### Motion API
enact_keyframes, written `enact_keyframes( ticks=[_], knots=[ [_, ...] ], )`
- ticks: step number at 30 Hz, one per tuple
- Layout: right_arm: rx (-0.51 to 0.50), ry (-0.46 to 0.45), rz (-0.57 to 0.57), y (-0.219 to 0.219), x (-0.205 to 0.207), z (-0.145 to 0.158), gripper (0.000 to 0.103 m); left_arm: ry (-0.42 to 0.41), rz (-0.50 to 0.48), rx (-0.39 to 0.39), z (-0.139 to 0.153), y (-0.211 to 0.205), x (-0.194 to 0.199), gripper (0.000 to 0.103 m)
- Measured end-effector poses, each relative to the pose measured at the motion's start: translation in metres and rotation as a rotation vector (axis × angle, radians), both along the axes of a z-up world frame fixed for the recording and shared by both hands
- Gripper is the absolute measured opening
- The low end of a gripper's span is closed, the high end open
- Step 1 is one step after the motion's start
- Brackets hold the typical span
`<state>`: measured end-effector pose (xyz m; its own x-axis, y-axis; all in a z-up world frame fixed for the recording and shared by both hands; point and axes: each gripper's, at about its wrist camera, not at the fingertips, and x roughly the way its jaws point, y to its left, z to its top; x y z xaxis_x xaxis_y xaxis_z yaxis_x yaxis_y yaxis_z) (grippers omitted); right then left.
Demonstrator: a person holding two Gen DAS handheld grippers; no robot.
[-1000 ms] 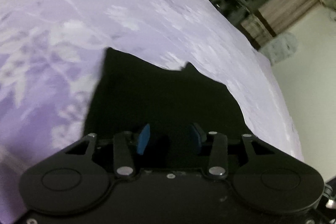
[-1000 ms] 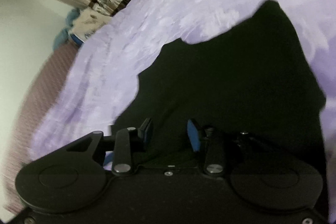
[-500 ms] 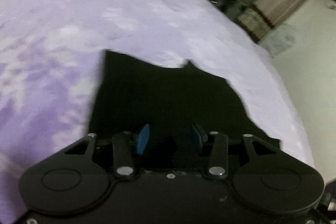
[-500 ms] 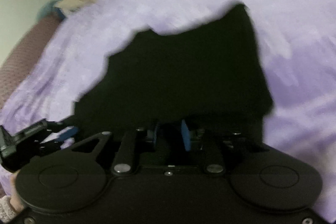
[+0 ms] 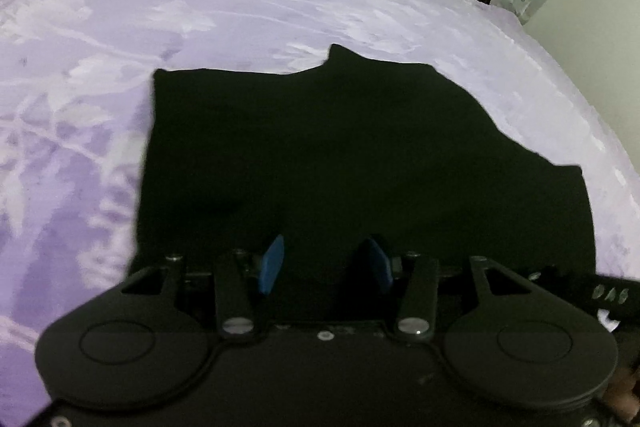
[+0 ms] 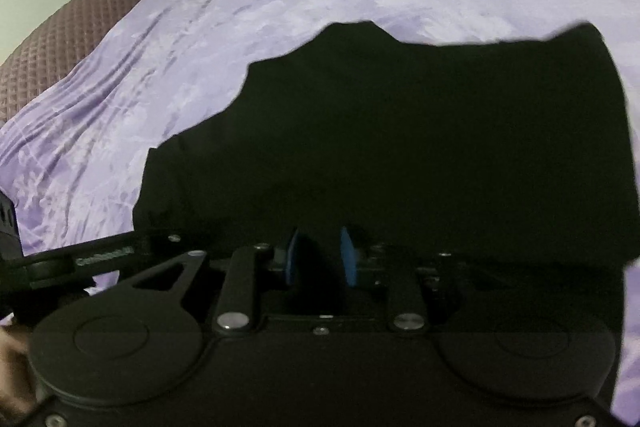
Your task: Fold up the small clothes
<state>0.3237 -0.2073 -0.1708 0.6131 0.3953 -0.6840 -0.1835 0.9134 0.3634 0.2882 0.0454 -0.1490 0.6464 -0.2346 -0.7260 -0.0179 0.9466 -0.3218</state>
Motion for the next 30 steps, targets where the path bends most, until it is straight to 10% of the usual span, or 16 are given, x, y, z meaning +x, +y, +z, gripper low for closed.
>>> enact_keyframes(
  ticks=[8,15,30],
  knots=[
    [0.081,0.088,-0.03,-0.029,-0.026,0.009,0.02,0.04,0.05,-0.028,0.024,0.026,-0.04,0.048],
    [0.222,-0.017,0.017,-0.105,-0.149,0.054,0.043,0.01,-0.009,-0.141,0.062,0.061,-0.155,0.053],
    [0.228,0.216,0.011,-0.169,-0.278,-0.003,0.048,0.245,0.114,-0.467,0.003,0.098,-0.304,0.055]
  ],
)
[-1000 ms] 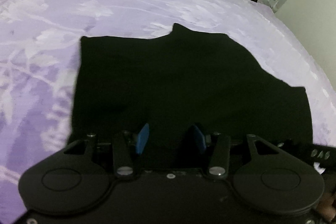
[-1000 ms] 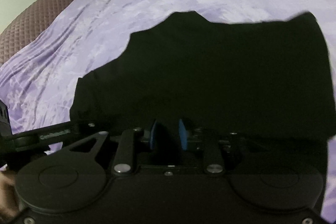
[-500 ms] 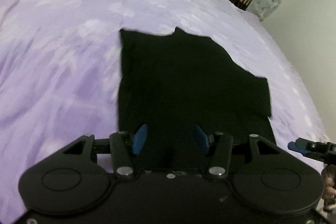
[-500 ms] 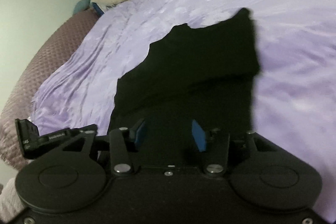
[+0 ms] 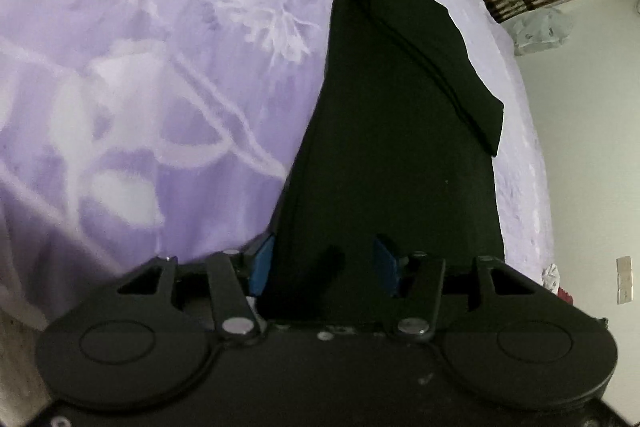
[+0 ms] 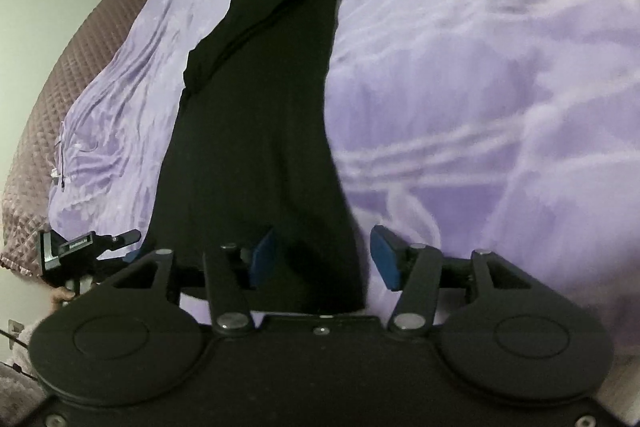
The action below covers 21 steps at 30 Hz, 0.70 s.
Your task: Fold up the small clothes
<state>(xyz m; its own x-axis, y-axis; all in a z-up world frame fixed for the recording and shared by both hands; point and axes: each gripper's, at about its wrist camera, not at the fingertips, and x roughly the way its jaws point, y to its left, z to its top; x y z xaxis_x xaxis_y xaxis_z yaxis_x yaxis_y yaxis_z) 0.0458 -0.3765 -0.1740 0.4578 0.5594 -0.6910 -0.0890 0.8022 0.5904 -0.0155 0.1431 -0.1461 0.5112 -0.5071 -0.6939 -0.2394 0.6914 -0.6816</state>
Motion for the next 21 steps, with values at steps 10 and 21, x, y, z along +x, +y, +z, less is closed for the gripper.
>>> enact_keyframes(
  ticks=[10,21],
  knots=[
    [0.114,0.039,-0.029,-0.006,-0.004,-0.012,0.053,0.025,0.052,-0.094,-0.01,0.006,-0.018,0.052],
    [0.152,0.049,-0.045,0.0,-0.008,-0.013,0.014,0.056,0.075,-0.149,-0.025,0.007,-0.019,0.005]
  ],
)
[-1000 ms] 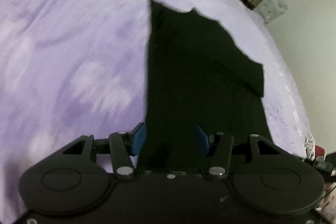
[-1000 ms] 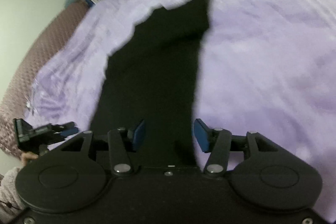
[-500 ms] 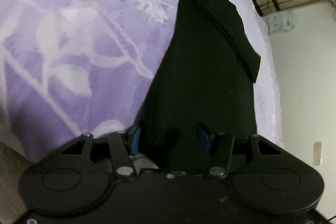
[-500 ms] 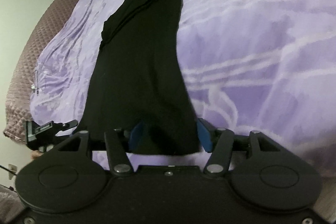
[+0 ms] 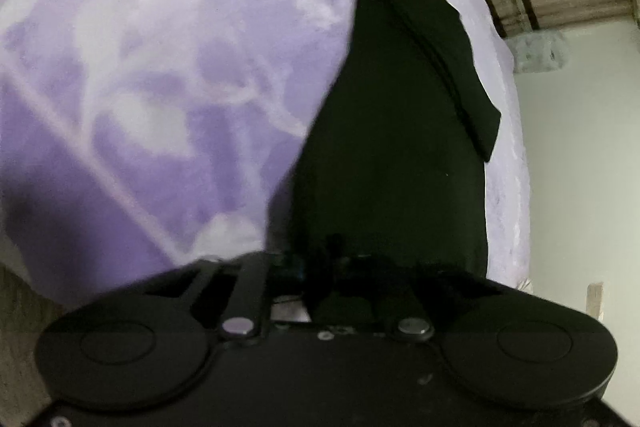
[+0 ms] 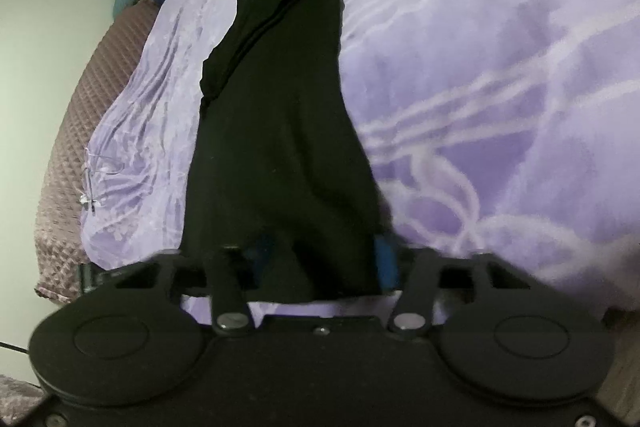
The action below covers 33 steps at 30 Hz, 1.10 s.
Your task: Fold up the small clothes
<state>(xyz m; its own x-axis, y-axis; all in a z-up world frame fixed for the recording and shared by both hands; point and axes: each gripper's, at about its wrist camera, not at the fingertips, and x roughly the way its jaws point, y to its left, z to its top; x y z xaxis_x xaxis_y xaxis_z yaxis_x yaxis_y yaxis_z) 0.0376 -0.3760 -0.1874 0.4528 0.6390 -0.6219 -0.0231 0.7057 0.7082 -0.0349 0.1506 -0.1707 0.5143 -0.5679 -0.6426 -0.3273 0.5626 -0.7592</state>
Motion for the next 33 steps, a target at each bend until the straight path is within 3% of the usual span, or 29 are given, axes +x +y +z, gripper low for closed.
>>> enact_keyframes(
  ticks=[1,3,7,13,18,24,25,26,27,28,31,33],
  knots=[
    [-0.004,0.012,-0.004,0.0,-0.001,-0.001,0.003,-0.002,0.01,-0.017,-0.001,0.002,-0.002,0.004],
    [0.001,0.018,-0.008,-0.001,-0.003,-0.002,0.003,-0.016,0.023,-0.028,0.0,0.006,-0.004,0.004],
    [0.111,0.012,-0.027,-0.008,-0.003,0.002,0.003,-0.067,-0.003,-0.032,0.018,0.006,-0.003,0.004],
    [0.252,-0.032,-0.065,-0.017,0.017,0.018,0.003,-0.165,-0.037,-0.03,0.053,0.002,0.026,0.004],
    [0.309,-0.095,-0.108,-0.022,0.064,0.041,0.003,-0.263,-0.052,-0.022,0.08,0.006,0.093,0.004],
    [0.295,-0.217,-0.162,-0.021,0.188,0.084,0.002,-0.402,-0.041,0.077,0.121,0.011,0.231,0.004],
    [0.287,-0.224,-0.188,-0.019,0.207,0.088,0.006,-0.414,-0.058,0.118,0.124,0.009,0.256,0.008],
    [0.267,-0.22,-0.228,-0.018,0.232,0.09,0.008,-0.393,-0.054,0.166,0.123,0.007,0.281,0.026],
    [0.239,-0.2,-0.271,-0.016,0.252,0.09,0.031,-0.332,-0.029,0.218,0.118,0.006,0.302,0.047],
    [0.196,-0.164,-0.321,-0.013,0.273,0.087,0.062,-0.261,-0.003,0.276,0.113,0.003,0.316,0.059],
    [0.084,-0.096,-0.437,-0.007,0.286,0.077,0.061,-0.24,0.012,0.344,0.101,-0.005,0.317,0.055],
    [0.125,-0.117,-0.389,-0.002,0.273,0.067,0.061,-0.264,-0.028,0.341,0.09,-0.006,0.295,0.057]
  ],
)
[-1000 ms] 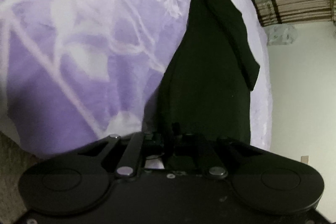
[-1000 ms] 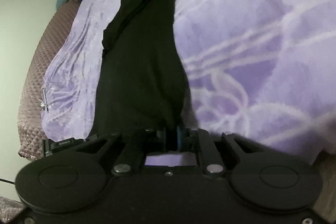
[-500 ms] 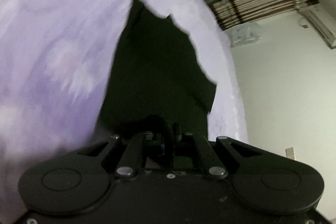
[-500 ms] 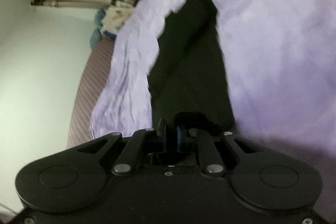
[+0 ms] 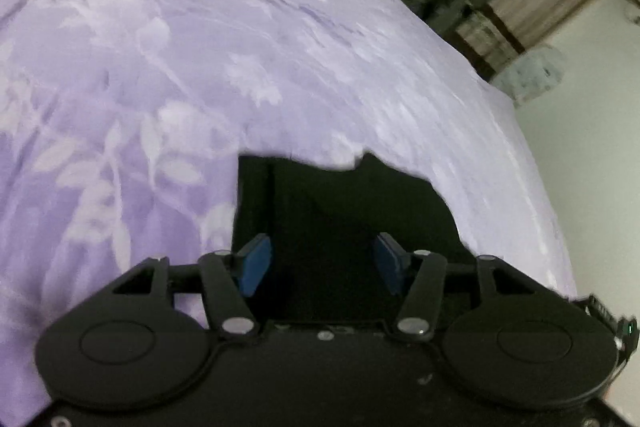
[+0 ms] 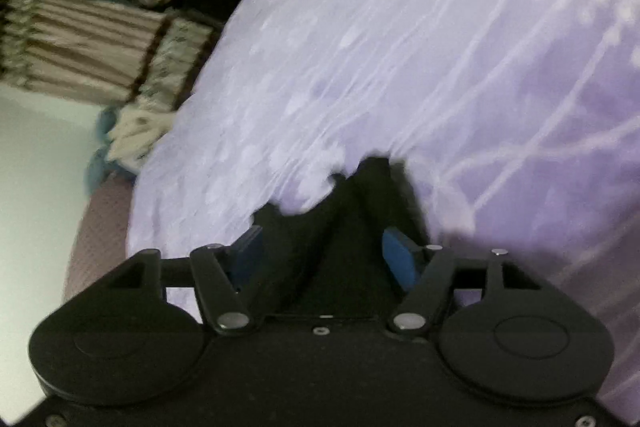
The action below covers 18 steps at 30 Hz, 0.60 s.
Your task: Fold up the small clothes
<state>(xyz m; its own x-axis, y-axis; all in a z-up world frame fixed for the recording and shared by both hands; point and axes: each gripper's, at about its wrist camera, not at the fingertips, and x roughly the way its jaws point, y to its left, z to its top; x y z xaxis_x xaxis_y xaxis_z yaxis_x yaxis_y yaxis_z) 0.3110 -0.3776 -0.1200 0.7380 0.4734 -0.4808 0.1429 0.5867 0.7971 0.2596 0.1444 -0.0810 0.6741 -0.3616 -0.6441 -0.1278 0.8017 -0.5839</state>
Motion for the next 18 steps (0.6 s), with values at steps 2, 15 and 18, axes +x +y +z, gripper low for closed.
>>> enact_keyframes(
  ticks=[2,15,18],
  knots=[
    [-0.004,-0.02,0.049,0.005,-0.022,-0.009,0.061,0.023,-0.043,0.029,-0.012,-0.004,-0.021,0.057],
    [-0.096,0.067,0.172,0.029,-0.109,-0.063,0.061,0.122,0.131,-0.286,-0.092,-0.012,-0.096,0.059],
    [-0.049,0.069,0.104,0.028,-0.099,-0.068,0.061,0.118,0.174,-0.308,-0.093,-0.014,-0.083,0.059]
  ],
)
